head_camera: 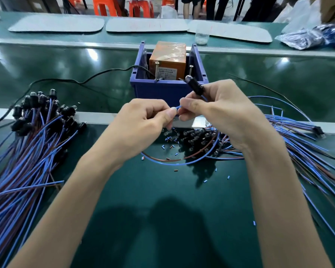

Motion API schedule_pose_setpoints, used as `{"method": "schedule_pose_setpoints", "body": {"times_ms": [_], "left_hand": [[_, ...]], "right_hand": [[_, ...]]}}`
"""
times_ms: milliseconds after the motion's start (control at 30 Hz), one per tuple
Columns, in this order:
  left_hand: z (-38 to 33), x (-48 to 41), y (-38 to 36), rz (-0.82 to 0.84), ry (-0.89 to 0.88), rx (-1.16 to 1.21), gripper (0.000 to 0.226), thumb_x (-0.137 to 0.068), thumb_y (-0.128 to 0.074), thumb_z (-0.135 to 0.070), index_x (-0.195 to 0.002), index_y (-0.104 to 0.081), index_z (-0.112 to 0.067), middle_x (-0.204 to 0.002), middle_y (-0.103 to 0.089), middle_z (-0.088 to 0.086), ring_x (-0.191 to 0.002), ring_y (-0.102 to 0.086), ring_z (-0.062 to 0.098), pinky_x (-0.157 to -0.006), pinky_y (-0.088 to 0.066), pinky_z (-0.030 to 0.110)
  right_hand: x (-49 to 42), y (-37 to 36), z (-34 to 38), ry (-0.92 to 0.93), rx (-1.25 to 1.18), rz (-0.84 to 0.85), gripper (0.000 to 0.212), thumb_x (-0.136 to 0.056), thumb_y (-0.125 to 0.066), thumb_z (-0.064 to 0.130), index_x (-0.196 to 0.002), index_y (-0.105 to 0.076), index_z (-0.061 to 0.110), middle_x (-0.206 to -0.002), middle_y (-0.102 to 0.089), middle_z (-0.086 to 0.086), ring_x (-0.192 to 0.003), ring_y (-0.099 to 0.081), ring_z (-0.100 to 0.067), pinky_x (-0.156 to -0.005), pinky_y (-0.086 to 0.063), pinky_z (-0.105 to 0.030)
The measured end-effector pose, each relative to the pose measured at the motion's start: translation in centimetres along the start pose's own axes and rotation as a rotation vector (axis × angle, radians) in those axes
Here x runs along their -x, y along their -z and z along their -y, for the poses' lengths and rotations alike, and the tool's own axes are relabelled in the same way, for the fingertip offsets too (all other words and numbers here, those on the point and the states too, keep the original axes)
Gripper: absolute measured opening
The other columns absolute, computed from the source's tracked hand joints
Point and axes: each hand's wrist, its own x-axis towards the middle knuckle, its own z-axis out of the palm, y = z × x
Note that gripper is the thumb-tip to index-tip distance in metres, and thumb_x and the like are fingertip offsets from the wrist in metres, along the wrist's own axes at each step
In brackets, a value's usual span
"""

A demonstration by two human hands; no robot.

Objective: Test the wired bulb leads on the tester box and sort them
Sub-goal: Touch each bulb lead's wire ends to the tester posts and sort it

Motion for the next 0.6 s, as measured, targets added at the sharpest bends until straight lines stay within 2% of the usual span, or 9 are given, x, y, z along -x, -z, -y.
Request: {"method": "schedule_pose_setpoints", "body": {"times_ms": [100, 267, 400, 600], "left_hand": [[0.1, -0.1, 0.1, -0.014, 0.005, -0.028, 0.036, -0.095, -0.055, -0.021, -0.061, -0.058, -0.013, -0.039, -0.034, -0.011, -0.041, -0.029, 0.007, -0.041, -0.022, 0.013], [0.0, 0.0, 0.3, -0.022, 0.014, -0.074, 0.037, -0.095, -0.055, -0.022, -0.059, -0.058, -0.017, -0.039, -0.037, -0.012, -0.042, -0.032, 0.006, -0.043, -0.025, 0.013], [0.1, 0.0, 1.0, -0.025, 0.026, -0.100, 0.038, -0.094, -0.056, -0.025, -0.057, -0.059, -0.017, -0.041, -0.035, -0.010, -0.044, -0.031, 0.007, -0.043, -0.024, 0.014], [0.3, -0.3, 1.3, -0.060, 0.055, -0.126, 0.039, -0.093, -0.058, -0.028, -0.055, -0.060, -0.020, -0.049, -0.038, -0.007, -0.051, -0.030, 0.008, -0.048, -0.023, 0.021]], "right_hand": [[-0.2, -0.6, -0.4, 0.006, 0.132, -0.019, 0.019, -0.089, -0.064, 0.011, -0.070, -0.068, 0.012, -0.061, -0.070, 0.003, -0.056, -0.066, -0.001, -0.060, -0.044, -0.008], [-0.2, -0.7, -0.3, 0.007, 0.132, -0.024, 0.025, -0.089, -0.063, 0.009, -0.065, -0.065, 0.016, -0.064, -0.070, 0.001, -0.053, -0.063, 0.000, -0.058, -0.043, -0.006], [-0.1, -1.3, -0.2, -0.012, 0.088, -0.027, 0.025, -0.089, -0.063, 0.008, -0.065, -0.064, 0.016, -0.052, -0.065, 0.008, -0.049, -0.058, 0.003, -0.050, -0.038, -0.001], [-0.5, -1.9, -0.3, -0.014, 0.117, -0.054, 0.028, -0.087, -0.062, 0.012, -0.060, -0.064, 0.018, -0.053, -0.066, 0.007, -0.056, -0.059, -0.002, -0.055, -0.042, -0.004]]}}
